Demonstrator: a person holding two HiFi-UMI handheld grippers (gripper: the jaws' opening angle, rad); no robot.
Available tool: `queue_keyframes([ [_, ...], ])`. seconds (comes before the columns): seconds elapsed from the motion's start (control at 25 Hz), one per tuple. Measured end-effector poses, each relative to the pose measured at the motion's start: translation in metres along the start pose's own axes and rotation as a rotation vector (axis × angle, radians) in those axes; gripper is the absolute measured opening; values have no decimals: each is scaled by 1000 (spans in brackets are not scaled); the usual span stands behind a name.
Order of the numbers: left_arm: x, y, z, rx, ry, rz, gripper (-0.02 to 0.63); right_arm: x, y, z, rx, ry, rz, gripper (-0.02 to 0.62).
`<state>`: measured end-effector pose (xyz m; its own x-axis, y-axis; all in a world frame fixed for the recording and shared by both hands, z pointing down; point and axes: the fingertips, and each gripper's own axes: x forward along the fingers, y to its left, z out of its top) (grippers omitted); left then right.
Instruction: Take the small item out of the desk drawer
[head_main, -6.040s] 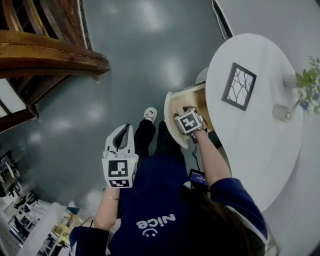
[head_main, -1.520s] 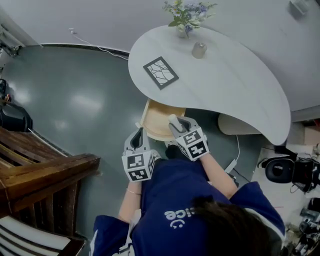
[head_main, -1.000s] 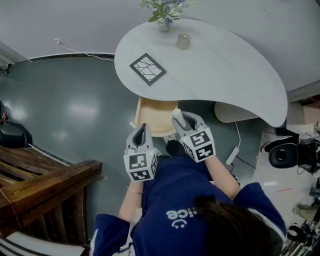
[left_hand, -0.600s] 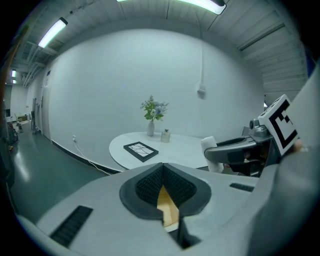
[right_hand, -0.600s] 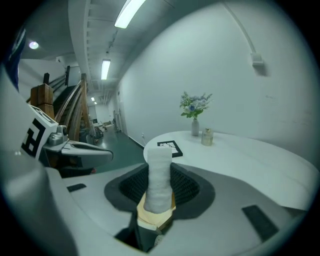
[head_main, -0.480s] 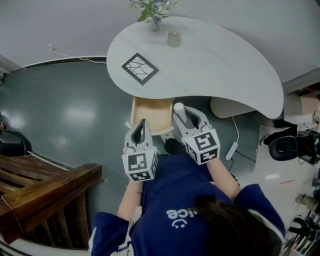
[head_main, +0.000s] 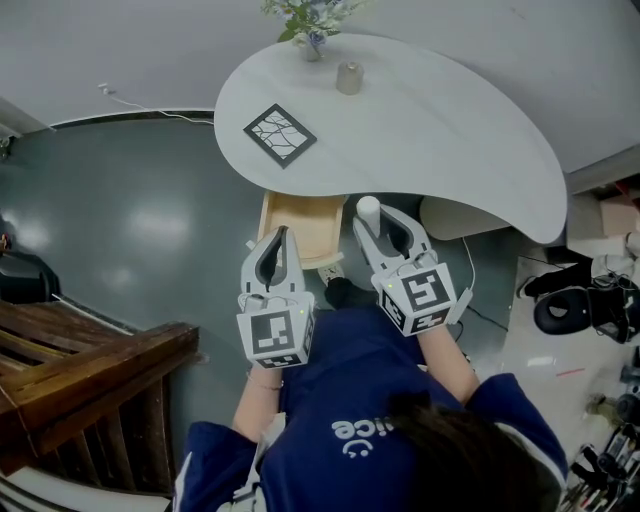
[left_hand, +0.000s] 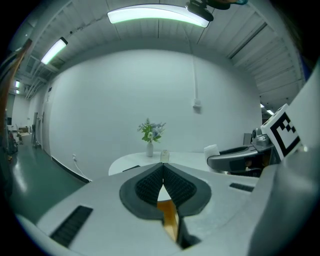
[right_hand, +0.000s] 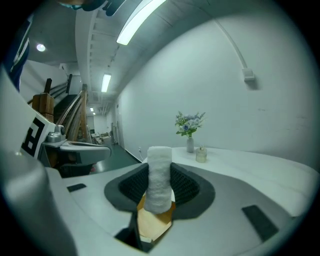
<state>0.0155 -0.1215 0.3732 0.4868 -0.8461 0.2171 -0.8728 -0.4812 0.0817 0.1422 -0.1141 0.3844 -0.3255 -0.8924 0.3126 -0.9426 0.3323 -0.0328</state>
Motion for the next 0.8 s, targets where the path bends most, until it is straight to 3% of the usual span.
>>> queue_keyframes([
  [0.32, -6, -2, 31, -2, -53, 23, 3, -9, -1, 41, -9, -107, -5, 140],
  [0.8, -4, 10, 44, 3, -75, 44, 3, -3, 7, 58, -50, -130, 3, 139],
])
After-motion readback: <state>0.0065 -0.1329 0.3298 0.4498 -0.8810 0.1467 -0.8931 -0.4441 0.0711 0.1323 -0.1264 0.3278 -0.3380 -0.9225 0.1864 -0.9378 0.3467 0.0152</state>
